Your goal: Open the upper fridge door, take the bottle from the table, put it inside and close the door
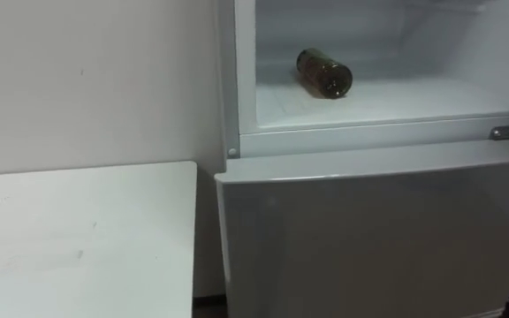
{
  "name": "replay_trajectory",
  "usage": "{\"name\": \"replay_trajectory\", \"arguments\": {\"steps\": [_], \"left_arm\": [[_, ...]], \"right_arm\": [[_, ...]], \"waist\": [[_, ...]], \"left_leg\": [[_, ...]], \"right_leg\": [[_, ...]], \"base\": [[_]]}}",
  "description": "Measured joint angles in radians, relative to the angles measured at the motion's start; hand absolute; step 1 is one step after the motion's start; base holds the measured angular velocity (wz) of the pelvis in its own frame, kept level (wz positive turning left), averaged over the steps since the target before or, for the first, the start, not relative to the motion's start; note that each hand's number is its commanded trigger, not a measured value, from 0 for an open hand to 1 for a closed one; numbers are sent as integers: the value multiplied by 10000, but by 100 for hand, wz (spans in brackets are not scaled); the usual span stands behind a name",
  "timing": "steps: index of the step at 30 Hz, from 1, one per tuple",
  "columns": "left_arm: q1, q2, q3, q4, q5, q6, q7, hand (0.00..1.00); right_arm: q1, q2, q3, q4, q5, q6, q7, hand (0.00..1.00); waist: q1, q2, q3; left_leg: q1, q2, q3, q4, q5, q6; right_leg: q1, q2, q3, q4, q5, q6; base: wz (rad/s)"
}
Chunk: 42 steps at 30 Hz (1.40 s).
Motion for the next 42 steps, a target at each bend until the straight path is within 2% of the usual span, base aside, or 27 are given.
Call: {"name": "replay_trajectory", "arguments": {"steps": [4,8,11,19,24,29,34,42], "left_arm": [[61,0,220,-32,5,-35,-15,0],[99,22,321,-50,3,8,-15,0],[84,18,321,-60,0,21,-26,0],[-13,33,568,-70,-313,57,-23,0],[59,90,697,-155,-389,60,-12,0],[46,152,709,-336,-387,42,-13,0],[75,235,715,-405,-390,10,-14,0],[158,227,714,-402,-389,39,-25,0]], "right_arm": [[4,16,-547,631,6,-1,-254,0],[-4,16,-967,1428,17,-5,-574,0],[-24,17,-1145,2197,8,1,-982,0],[-22,14,-1396,2284,-3,-16,-2152,0],[-84,12,-2057,2328,-50,-22,-2901,0],[-419,-87,-2622,2688,-173,-243,-3576,0],[-596,-301,-2914,2701,-183,-306,-3993,0],[-689,-902,-3303,2979,-639,-388,-4914,0]], "waist": [[-225,-44,-4],[-258,-99,-11],[-292,-169,-47],[-359,-414,-17],[-537,-472,-11],[-694,-514,-4],[-784,-580,12],[-799,-639,31]], "left_leg": [[-18,-5,-4,-4,-1,-1],[-25,-7,9,-15,-1,-2],[-36,-13,25,-20,-1,-2],[-6,-19,-33,-19,0,-2],[-70,-37,-77,-52,-1,-1],[-176,-48,-67,-33,1,-1],[-229,-51,-29,-26,1,0],[-161,-47,-42,-103,1,0]], "right_leg": [[-16,-4,-4,-12,-54,12],[-41,-4,-29,-13,-57,11],[-28,-5,-6,-14,-65,13],[-48,-6,-37,-108,-81,17],[-34,-18,-171,-122,-79,19],[-136,-23,-91,-129,-83,24],[-185,-15,39,-97,-84,26],[-194,1,35,-118,-91,32]], "base": [[0],[0],[0],[1],[5],[-1],[-6],[0]]}}
